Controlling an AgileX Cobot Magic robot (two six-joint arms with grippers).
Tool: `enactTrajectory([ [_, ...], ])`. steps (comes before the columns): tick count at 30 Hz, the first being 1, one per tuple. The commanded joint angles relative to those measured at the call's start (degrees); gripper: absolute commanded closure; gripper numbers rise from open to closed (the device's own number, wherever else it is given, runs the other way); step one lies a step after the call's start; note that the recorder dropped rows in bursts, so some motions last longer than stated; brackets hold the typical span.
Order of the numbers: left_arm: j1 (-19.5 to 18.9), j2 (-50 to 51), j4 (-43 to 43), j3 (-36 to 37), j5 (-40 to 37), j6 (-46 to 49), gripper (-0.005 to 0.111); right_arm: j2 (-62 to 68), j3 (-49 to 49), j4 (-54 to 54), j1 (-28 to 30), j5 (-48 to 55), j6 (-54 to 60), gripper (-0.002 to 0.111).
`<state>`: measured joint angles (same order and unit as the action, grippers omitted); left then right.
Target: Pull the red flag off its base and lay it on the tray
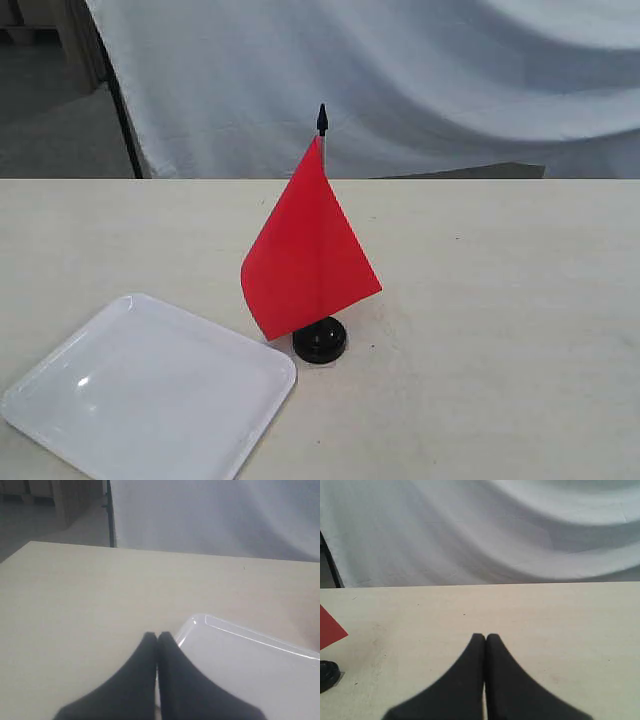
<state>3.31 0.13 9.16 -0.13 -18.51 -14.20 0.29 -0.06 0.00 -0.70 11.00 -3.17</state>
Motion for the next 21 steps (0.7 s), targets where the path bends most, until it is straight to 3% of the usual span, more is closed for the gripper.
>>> enactTrajectory([
  [1,0.22,-0.13,-0.01,0.13,0.10,0.07,0.107,-0.29,0.06,0.00,-0.22,-0.42,0.02,0.109],
  [11,0.22,-0.13,-0.01,0.13,0.10,0.07,0.107,-0.29,0.06,0.00,-0.22,-1.87,0.02,0.109],
  [21,0.22,-0.13,-0.01,0.13,0.10,0.07,0.107,-0.29,0.06,0.00,-0.22,-28.53,0.02,0.109],
])
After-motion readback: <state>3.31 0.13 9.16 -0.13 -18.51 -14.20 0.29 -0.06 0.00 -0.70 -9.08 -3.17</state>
